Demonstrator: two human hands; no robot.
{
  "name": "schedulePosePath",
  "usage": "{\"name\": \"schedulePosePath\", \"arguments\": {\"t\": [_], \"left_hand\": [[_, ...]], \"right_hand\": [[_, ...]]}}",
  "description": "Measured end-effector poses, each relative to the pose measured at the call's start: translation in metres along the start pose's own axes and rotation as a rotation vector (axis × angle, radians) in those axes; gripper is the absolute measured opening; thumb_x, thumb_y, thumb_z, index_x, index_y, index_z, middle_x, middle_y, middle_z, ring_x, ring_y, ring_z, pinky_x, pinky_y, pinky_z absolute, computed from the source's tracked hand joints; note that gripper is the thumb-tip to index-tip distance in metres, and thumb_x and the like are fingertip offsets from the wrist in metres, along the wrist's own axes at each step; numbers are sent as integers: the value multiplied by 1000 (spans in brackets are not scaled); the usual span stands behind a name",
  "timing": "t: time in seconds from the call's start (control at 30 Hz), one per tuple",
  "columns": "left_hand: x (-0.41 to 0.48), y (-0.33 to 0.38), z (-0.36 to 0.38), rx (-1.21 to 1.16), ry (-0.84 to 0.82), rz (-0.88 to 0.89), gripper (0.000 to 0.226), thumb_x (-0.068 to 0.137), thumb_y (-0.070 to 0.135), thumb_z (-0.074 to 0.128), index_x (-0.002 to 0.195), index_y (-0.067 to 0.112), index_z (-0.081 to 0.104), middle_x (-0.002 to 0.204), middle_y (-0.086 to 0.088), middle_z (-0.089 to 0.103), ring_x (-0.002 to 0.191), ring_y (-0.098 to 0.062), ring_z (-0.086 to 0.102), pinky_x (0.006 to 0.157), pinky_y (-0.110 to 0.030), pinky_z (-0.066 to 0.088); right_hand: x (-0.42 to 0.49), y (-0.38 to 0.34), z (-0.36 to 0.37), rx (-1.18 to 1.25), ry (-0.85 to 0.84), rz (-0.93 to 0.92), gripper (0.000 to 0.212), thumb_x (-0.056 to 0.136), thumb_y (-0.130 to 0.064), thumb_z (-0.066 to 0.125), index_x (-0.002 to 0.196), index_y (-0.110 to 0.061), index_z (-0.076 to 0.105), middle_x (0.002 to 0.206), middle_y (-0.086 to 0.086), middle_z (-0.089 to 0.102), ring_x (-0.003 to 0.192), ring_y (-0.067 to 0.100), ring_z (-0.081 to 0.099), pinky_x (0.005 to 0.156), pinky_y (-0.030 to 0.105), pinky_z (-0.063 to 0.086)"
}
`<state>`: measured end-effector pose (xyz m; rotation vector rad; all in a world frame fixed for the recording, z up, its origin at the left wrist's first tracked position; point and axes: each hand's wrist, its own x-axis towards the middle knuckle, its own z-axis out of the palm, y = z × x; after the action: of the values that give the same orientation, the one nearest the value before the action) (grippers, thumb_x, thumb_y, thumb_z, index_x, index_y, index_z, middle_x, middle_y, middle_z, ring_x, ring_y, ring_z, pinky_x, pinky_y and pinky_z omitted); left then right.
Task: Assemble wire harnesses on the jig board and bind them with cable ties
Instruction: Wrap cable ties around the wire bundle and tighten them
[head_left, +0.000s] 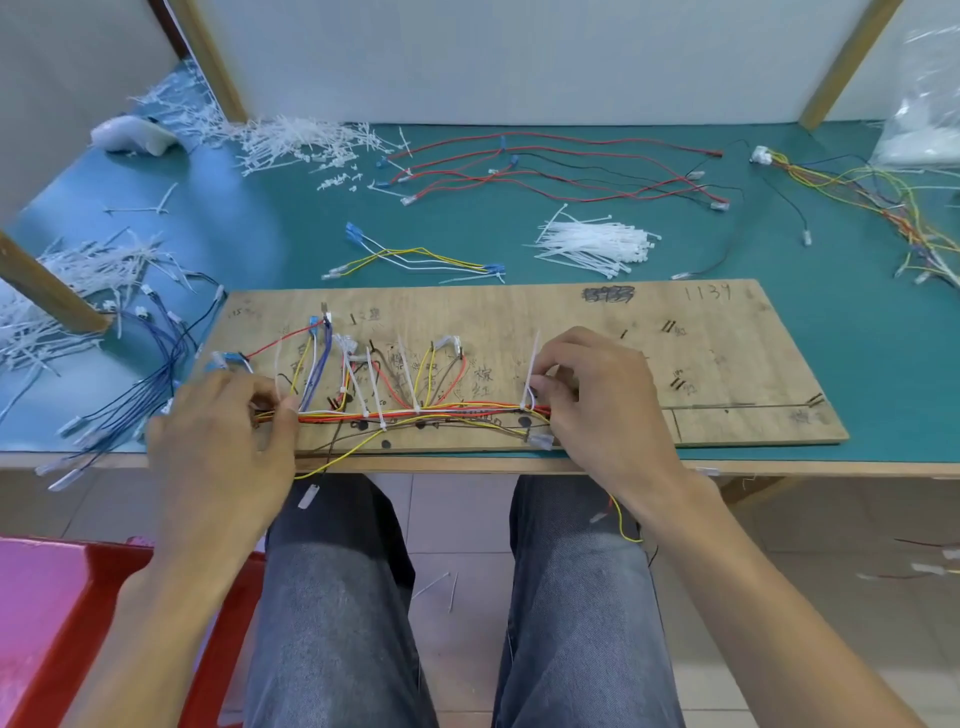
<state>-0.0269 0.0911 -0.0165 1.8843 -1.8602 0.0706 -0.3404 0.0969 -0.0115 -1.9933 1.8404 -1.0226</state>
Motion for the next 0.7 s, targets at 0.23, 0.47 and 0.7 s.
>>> {"name": "schedulePosePath", "arguments": {"t": [0.23,0.47,0.7], "left_hand": [[-5,74,-18,-126,178,424,23,97,22,63,118,16,70,120,-1,66,115,-31,59,100,-50,45],[-1,152,14,-14,-398,637,33,104,46,44,125,33,66,116,11,68,116,-19,60,86,-41,54],[8,156,12,59,-429,580,43,95,62,45,130,47,64,103,7,78,99,-25,70,82,-41,58]], "right_hand": [[-30,21,-45,-40,58,70,18,87,-31,84,98,-26,71,97,-16,64,96,15,57,85,33,46],[-64,37,-58,10,8,126,40,82,-29,89,113,-30,64,116,-14,55,98,5,58,86,14,46],[-69,44,-70,25,-79,187,21,81,-23,90,93,-23,73,107,-8,58,101,9,55,89,22,44]]}}
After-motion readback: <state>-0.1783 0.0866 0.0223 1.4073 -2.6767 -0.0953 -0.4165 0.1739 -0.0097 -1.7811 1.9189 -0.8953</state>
